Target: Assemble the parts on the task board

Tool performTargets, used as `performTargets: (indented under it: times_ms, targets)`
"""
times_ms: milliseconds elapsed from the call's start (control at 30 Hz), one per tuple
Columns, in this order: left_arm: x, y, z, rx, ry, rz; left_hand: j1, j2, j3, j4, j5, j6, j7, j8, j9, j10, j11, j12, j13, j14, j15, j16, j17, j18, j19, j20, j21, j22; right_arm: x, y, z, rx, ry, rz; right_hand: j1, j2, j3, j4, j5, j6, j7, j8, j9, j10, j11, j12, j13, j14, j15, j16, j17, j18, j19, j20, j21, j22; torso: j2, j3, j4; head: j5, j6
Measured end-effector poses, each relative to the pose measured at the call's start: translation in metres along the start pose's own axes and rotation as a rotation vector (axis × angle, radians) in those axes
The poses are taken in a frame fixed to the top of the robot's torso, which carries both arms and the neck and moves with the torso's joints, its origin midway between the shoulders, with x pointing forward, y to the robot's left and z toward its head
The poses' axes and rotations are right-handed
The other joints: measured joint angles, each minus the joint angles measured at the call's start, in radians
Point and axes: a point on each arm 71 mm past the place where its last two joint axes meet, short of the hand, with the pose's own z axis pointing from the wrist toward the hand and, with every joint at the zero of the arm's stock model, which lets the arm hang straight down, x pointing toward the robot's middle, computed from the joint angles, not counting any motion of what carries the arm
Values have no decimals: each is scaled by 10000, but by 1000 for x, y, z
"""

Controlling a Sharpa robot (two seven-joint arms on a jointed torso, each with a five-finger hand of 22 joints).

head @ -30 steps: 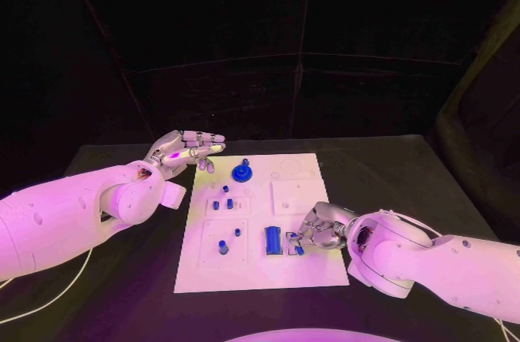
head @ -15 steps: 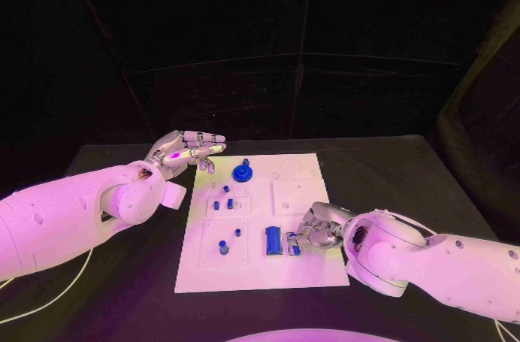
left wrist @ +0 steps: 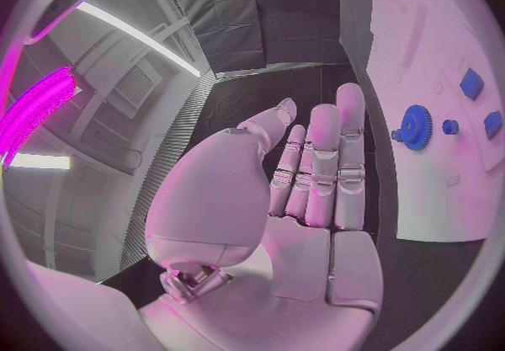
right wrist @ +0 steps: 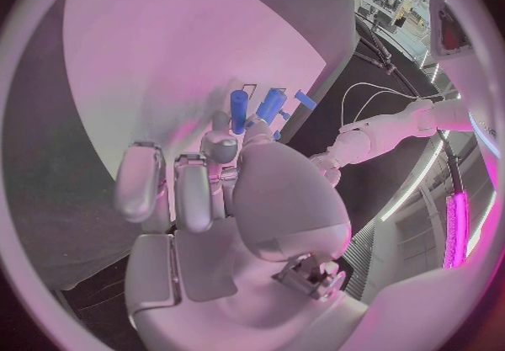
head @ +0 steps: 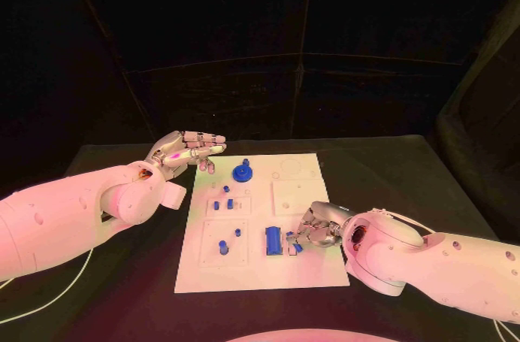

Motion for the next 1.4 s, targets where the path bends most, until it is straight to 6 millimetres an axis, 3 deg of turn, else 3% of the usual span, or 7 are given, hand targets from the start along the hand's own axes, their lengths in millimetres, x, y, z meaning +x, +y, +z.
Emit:
performTargets:
  times_ms: [233, 333, 533, 733, 933, 1267, 1400]
  targets:
    - [0, 0, 0, -23, 15, -6, 0, 0, 0, 0, 0, 0, 0, 0, 0, -37, 36, 0, 0, -12, -12, 0, -6, -1, 0, 0, 0, -4, 0, 0, 1, 3, -11, -151, -409, 90, -328, 13, -1492, 33, 33, 0, 89, 35, 36, 0, 40, 0, 0, 0, -24, 0, 0, 0, 0, -7, -7, 1, -1, -4, -6]
    - [0, 0, 0, -33, 22, -10, 0, 0, 0, 0, 0, 0, 0, 0, 0, -37, 36, 0, 0, -12, -12, 0, -6, -1, 0, 0, 0, -3, 0, 0, 1, -7, -1, -203, -486, 122, -408, 17, -1770, 33, 33, 0, 116, 35, 36, 0, 56, 0, 0, 0, -24, 0, 0, 0, 0, -7, -12, 3, -4, -6, -6]
    - [0, 0, 0, -51, 36, -15, 0, 0, 0, 0, 0, 0, 0, 0, 0, -36, 36, 0, 0, -12, -12, 0, -5, 0, 0, 0, 0, -3, 1, 2, -1, -75, 84, -291, -550, 186, -427, 12, -1766, 72, -6, 0, 164, 114, 4, 160, 218, 0, 0, -1, 66, 0, -1, 1, 0, 28, -24, 10, -16, -15, -7]
    - [0, 0, 0, -63, 43, -18, 0, 0, 0, 0, 0, 0, 0, 0, 0, -36, 36, 0, 0, -12, -12, 0, -5, -1, 0, 0, 0, -2, 3, 4, -2, -132, 259, -415, 168, 387, -209, -379, -1034, 233, -102, 0, 242, 323, -108, 585, 581, -10, -63, 86, 127, 1, 36, -36, 75, 145, -30, 12, -25, -28, -1]
    - [0, 0, 0, -75, 49, -20, 0, 0, 0, 0, 0, 0, 0, 0, 0, -36, 36, 0, 0, -12, -12, 0, -16, 0, 0, 0, 0, -2, 2, 4, -2, -177, 319, -580, 962, 499, 196, -886, -1771, 262, -131, 0, 264, 359, -143, 608, 670, -35, -110, 138, 126, -1, 73, -73, 75, 186, -34, 12, -25, -42, 5]
    - [0, 1, -1, -94, 51, -22, 0, 0, 0, 0, 0, 0, 0, 0, 0, -36, 36, 0, 0, -12, -12, 0, -15, -1, 0, 0, 0, -1, 2, 6, -2, -268, 285, -740, 1070, 546, 262, -938, -1535, 300, -161, -2, 281, 447, -160, 746, 810, -35, -109, 138, 124, -1, 93, -93, 75, 216, -34, 12, -22, -43, 0]
    - [0, 1, -1, -100, 53, -22, 0, 0, 0, 0, 0, 0, 0, 0, 0, -36, 36, -1, 0, -12, -11, 0, -15, 0, 0, 0, 0, -1, 3, 7, -2, -293, 280, -749, 869, 748, 309, -744, -1305, 323, -180, -4, 303, 554, -161, 850, 913, -35, -108, 165, 124, 0, 109, -109, 120, 277, -34, 13, -22, -42, -5]
